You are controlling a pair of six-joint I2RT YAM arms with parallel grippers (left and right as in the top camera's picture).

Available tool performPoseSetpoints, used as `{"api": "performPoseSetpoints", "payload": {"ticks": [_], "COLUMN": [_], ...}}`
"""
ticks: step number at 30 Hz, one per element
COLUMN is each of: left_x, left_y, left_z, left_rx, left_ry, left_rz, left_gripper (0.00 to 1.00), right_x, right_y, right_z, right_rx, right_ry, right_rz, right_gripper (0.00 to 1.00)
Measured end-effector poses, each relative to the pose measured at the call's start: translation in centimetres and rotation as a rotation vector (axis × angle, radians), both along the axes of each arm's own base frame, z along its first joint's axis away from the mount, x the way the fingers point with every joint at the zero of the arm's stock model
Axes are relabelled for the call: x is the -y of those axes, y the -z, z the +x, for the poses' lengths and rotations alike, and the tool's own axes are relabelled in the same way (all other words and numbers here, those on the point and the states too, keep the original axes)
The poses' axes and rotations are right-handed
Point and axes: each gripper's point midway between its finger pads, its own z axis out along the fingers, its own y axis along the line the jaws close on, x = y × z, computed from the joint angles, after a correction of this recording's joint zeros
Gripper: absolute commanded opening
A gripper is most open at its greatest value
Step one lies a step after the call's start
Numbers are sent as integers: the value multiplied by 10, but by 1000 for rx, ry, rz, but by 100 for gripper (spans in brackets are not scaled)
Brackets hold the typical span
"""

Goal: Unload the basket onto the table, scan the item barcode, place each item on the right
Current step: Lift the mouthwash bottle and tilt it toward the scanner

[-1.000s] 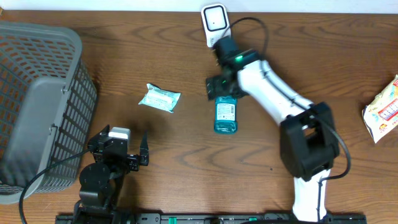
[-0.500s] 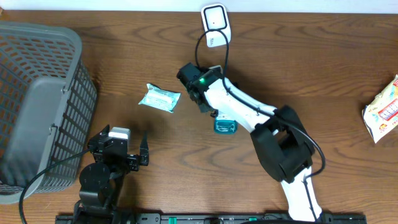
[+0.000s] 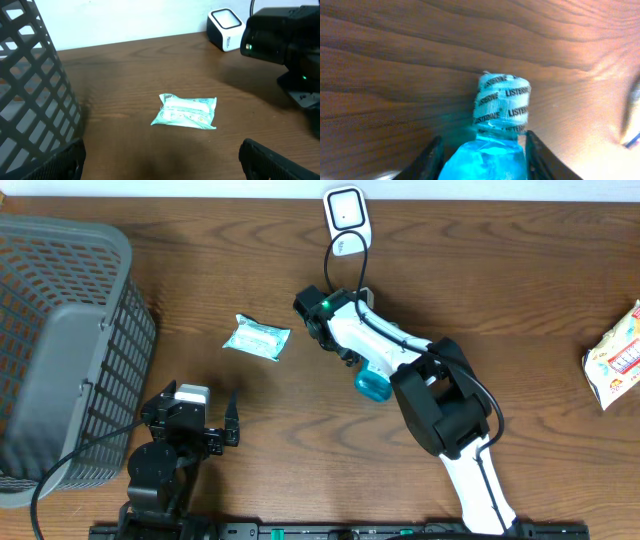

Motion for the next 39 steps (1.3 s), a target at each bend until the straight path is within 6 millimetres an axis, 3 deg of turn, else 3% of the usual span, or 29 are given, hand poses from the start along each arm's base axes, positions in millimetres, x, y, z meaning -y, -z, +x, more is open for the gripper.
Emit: {"api": "performPoseSetpoints", "payload": {"ticks": [5,15,21,25,28,31,39], "left_x": [0,0,0,0,0,0,0], "left_y": [0,0,0,0,0,0,0], "left_z": [0,0,0,0,0,0,0], "left_rx": [0,0,0,0,0,1,0], "left_ry": [0,0,0,0,0,0,0], "left_rz": [0,0,0,0,0,0,0], "left_gripper": [98,98,98,98,98,98,98], "right_x": [5,-5,-41,-87,-115,-128,-138], "right_y": [0,-2,-10,-16,-15,-12,1], "right_z": [2,20,46,64,67,67,56], "right_rx": [0,-45,-17,0,-17,-34,-108], "right_ry": [-5,-126,-193,-298,-394,-459,-510], "right_rz": [-27,-5,139,332,446,493,539], "right_gripper": [21,20,20,23,27,43,45]}}
